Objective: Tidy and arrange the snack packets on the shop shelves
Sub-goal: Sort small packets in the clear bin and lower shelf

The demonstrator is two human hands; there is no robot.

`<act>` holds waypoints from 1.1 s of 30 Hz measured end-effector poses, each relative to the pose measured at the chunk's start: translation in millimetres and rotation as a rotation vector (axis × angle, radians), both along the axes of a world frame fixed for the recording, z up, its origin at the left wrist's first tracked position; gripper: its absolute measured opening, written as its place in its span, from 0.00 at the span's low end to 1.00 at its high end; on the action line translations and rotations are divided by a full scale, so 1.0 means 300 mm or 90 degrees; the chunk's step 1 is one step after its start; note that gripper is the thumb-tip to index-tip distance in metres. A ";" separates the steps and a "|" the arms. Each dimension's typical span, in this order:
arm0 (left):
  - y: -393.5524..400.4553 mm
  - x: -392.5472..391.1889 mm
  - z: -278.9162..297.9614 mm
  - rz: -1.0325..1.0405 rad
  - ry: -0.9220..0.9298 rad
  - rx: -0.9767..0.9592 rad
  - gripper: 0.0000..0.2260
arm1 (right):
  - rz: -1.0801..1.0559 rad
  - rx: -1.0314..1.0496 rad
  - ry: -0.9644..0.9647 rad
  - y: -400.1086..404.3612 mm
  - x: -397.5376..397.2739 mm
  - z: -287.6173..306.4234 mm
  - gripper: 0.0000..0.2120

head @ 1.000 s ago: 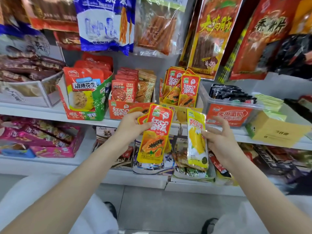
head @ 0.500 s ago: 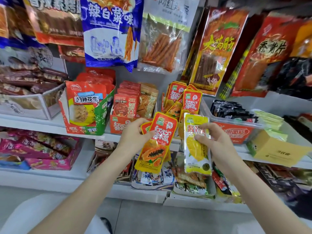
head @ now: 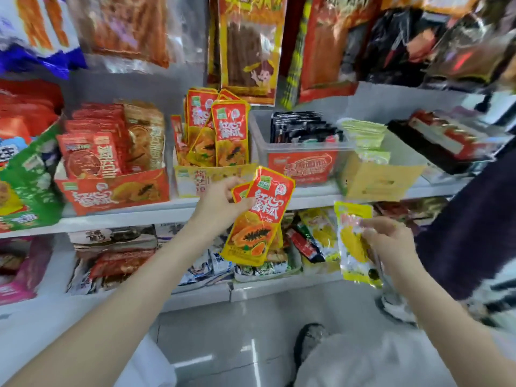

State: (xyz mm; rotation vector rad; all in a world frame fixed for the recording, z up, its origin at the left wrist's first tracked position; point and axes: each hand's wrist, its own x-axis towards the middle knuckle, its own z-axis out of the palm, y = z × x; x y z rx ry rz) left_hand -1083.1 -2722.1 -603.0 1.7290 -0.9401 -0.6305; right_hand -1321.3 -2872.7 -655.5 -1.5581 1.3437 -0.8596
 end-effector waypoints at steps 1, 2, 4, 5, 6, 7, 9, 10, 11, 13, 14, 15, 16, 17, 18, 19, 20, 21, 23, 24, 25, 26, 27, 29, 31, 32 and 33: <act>-0.017 -0.017 -0.009 -0.009 -0.006 0.006 0.10 | -0.003 0.056 0.056 -0.009 -0.029 -0.086 0.10; -0.037 -0.029 -0.022 -0.015 -0.008 0.013 0.08 | 0.000 0.102 0.093 -0.015 -0.038 -0.155 0.10; -0.074 -0.049 -0.035 -0.017 -0.017 0.019 0.06 | -0.008 0.104 0.139 -0.055 -0.010 -0.246 0.13; -0.089 -0.055 -0.039 -0.016 -0.019 0.015 0.06 | -0.018 0.075 0.140 -0.089 0.020 -0.267 0.14; -0.104 -0.058 -0.046 -0.011 -0.013 0.010 0.06 | -0.023 0.038 0.138 -0.124 0.055 -0.268 0.16; -0.115 -0.063 -0.048 -0.007 -0.008 0.003 0.06 | -0.016 -0.004 0.146 -0.168 0.087 -0.276 0.17; -0.126 -0.066 -0.057 -0.002 -0.013 -0.005 0.08 | 0.060 -0.067 0.246 -0.245 0.137 -0.301 0.19; -0.128 -0.066 -0.062 0.001 -0.016 -0.008 0.08 | 0.112 -0.079 0.328 -0.272 0.149 -0.333 0.20; -0.127 -0.068 -0.065 0.005 -0.017 -0.008 0.08 | 0.157 -0.080 0.415 -0.288 0.152 -0.369 0.21; -0.124 -0.064 -0.071 0.013 -0.008 -0.008 0.09 | 0.202 -0.097 0.547 -0.274 0.139 -0.433 0.23; -0.123 -0.059 -0.073 0.015 -0.002 -0.005 0.09 | 0.192 -0.122 0.566 -0.247 0.126 -0.451 0.24; -0.120 -0.057 -0.071 0.013 0.003 -0.001 0.08 | 0.163 -0.150 0.543 -0.212 0.111 -0.453 0.24; -0.118 -0.053 -0.071 0.010 0.014 0.001 0.08 | 0.119 -0.174 0.477 -0.171 0.097 -0.434 0.23; -0.115 -0.049 -0.071 0.007 0.030 0.004 0.08 | 0.078 -0.202 0.381 -0.128 0.084 -0.399 0.21; -0.107 -0.043 -0.071 0.006 0.047 0.007 0.08 | 0.065 -0.222 0.277 -0.081 0.078 -0.353 0.17; -0.094 -0.037 -0.068 0.004 0.059 0.011 0.08 | 0.082 -0.224 0.176 -0.032 0.078 -0.298 0.13; -0.082 -0.028 -0.066 0.000 0.071 0.017 0.09 | 0.120 -0.208 0.081 0.020 0.090 -0.231 0.10; -0.068 -0.020 -0.062 -0.003 0.087 0.021 0.09 | 0.177 -0.173 0.001 0.068 0.110 -0.160 0.10; -0.037 -0.005 -0.053 -0.004 0.125 0.018 0.10 | 0.311 -0.072 -0.103 0.145 0.176 -0.035 0.19; -0.025 0.004 -0.046 -0.010 0.144 0.012 0.10 | 0.355 -0.037 -0.108 0.169 0.214 0.009 0.26; -0.013 0.010 -0.038 -0.019 0.160 0.011 0.09 | 0.376 -0.031 -0.090 0.190 0.252 0.040 0.30; -0.002 0.018 -0.031 -0.029 0.169 0.008 0.08 | 0.373 -0.044 -0.072 0.207 0.290 0.058 0.29; 0.009 0.026 -0.025 -0.036 0.168 0.002 0.07 | 0.352 -0.064 -0.061 0.220 0.323 0.076 0.25; 0.029 0.049 -0.017 -0.015 0.149 -0.017 0.08 | 0.300 -0.089 -0.060 0.233 0.362 0.099 0.17; 0.052 0.080 -0.005 0.024 0.108 -0.042 0.11 | 0.282 -0.096 -0.067 0.228 0.372 0.119 0.13; 0.063 0.094 0.005 0.030 0.088 -0.059 0.09 | 0.292 -0.097 -0.074 0.222 0.370 0.132 0.12; 0.071 0.105 0.017 0.025 0.069 -0.074 0.07 | 0.318 -0.095 -0.079 0.216 0.368 0.150 0.14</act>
